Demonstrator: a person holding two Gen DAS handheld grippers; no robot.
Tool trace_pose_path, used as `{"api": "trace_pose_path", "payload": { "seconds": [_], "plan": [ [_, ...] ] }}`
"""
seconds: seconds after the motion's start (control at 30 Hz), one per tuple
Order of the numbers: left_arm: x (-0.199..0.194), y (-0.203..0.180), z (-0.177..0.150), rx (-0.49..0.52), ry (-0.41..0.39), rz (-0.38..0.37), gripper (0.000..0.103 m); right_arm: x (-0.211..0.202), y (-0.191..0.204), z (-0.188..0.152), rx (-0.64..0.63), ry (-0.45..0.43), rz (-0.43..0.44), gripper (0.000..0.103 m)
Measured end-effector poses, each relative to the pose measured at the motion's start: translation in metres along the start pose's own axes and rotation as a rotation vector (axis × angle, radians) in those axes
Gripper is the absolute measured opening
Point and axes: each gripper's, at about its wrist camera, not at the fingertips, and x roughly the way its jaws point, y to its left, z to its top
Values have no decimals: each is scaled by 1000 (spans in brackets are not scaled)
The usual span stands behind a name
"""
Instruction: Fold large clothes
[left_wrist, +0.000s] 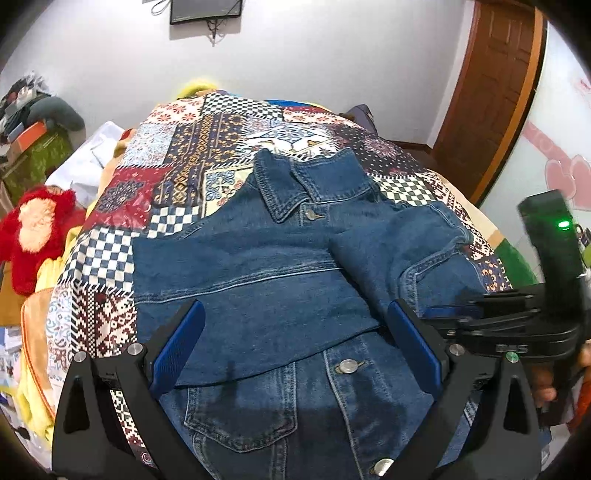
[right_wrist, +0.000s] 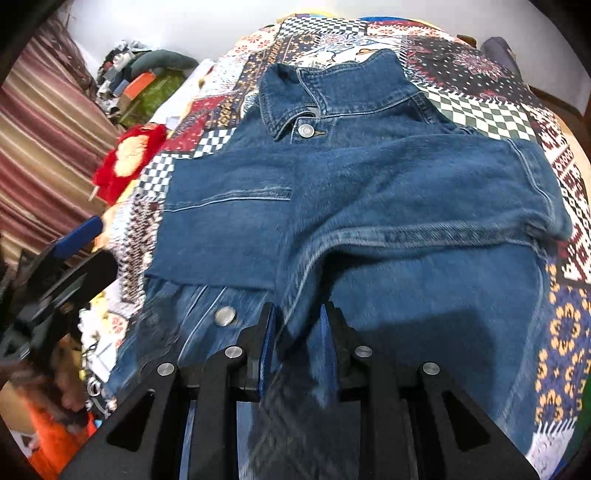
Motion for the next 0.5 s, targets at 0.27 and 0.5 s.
{"api": "trace_pose_path", "payload": {
  "seconds": [0.27,0.5],
  "plan": [
    [16,-49,31,117,5,-32,100,-74,-39,-10,27,-155,-82,20],
    [62,-116,55,229,86,-117,100,-125,-98,-11,89,-269,-211,20]
  ]
}}
